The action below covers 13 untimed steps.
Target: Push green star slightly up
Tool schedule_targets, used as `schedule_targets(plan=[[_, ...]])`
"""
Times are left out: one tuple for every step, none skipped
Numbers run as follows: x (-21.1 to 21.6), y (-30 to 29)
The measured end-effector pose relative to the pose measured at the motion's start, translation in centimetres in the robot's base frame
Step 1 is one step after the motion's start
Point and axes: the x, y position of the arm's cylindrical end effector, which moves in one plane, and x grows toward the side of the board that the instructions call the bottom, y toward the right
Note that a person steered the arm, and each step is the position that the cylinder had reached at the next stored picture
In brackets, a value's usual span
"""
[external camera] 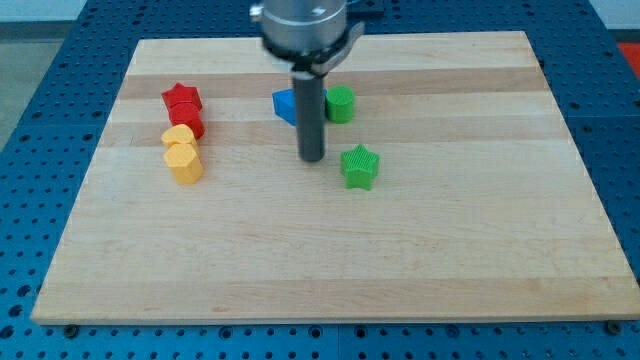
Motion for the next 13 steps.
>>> schedule_targets(plan=[[3.8,0.6],[0.3,5.6],[-2.9,11.1],[-2.9,11.4],[-1.1,8.4],[-0.7,7.1],[-0.7,7.1],[2.6,5.5],[5.0,7.2],[3.7,9.1],[-0.8,9.1],[-1.9,8.4],[2.8,8.5]])
